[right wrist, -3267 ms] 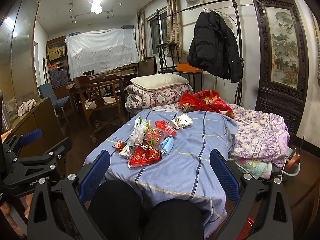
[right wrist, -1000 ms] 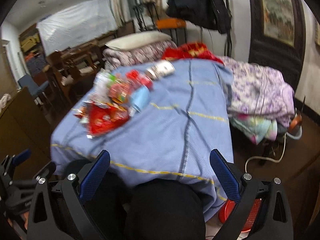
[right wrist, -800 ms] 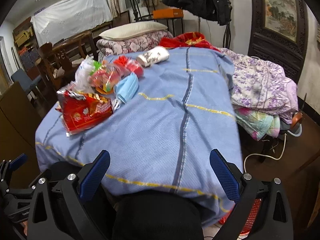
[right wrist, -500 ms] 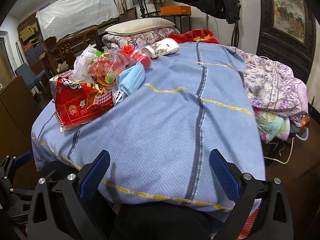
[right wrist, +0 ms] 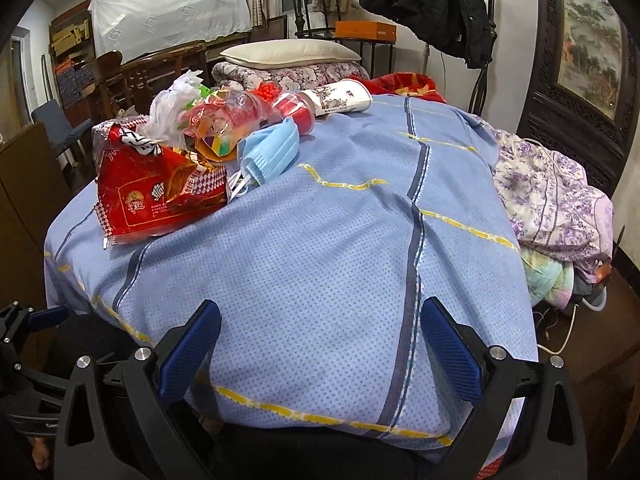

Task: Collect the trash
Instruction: 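Move both tools toward the trash pile on the blue sheet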

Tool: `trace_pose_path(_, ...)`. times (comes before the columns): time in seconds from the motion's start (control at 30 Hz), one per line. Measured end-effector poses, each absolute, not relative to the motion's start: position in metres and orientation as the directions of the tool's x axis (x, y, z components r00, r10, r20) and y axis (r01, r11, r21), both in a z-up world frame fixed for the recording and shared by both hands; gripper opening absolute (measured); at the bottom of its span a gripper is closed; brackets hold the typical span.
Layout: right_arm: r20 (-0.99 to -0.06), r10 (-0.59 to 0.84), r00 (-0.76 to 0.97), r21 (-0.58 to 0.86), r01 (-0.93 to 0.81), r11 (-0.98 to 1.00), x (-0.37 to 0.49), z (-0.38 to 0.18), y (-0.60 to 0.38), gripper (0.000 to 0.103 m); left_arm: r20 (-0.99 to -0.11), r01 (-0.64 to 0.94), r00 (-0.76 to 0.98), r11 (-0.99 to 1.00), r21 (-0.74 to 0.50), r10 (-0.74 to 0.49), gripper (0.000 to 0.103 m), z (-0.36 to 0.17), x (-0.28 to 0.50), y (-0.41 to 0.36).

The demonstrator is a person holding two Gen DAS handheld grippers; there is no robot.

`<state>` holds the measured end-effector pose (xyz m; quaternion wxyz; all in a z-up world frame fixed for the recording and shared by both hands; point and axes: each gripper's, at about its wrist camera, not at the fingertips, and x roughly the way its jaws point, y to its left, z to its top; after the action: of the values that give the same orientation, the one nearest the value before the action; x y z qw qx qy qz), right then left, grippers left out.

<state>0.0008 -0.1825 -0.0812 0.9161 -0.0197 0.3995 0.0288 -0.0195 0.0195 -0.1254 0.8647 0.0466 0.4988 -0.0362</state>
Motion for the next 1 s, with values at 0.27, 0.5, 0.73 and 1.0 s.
trace_pose_path(0.27,-0.724,0.052,0.687,-0.013,-0.089,0.996,-0.001,-0.082,-0.18,0.099,-0.891,0.126,0.428,0.986,-0.105,-0.15,0.097,-0.131,-0.01,0.038)
trace_pose_path(0.5,-0.71,0.165,0.684,0.089,-0.145,0.985,-0.003,-0.071,-0.179,0.098,-0.832,0.115,0.533,0.987,-0.111,-0.156,0.096,-0.111,-0.009,0.047)
trace_pose_path(0.73,-0.608,0.345,0.715,0.133,-0.336,0.932,0.016,-0.021,-0.131,0.098,-0.738,0.017,0.667,0.992,-0.124,-0.104,0.096,-0.069,0.009,0.085)
trace_pose_path(1.0,-0.654,0.399,0.643,0.188,-0.373,0.909,0.063,-0.032,-0.106,0.036,-0.742,-0.053,0.665,0.985,-0.164,-0.088,0.096,-0.071,-0.005,0.118)
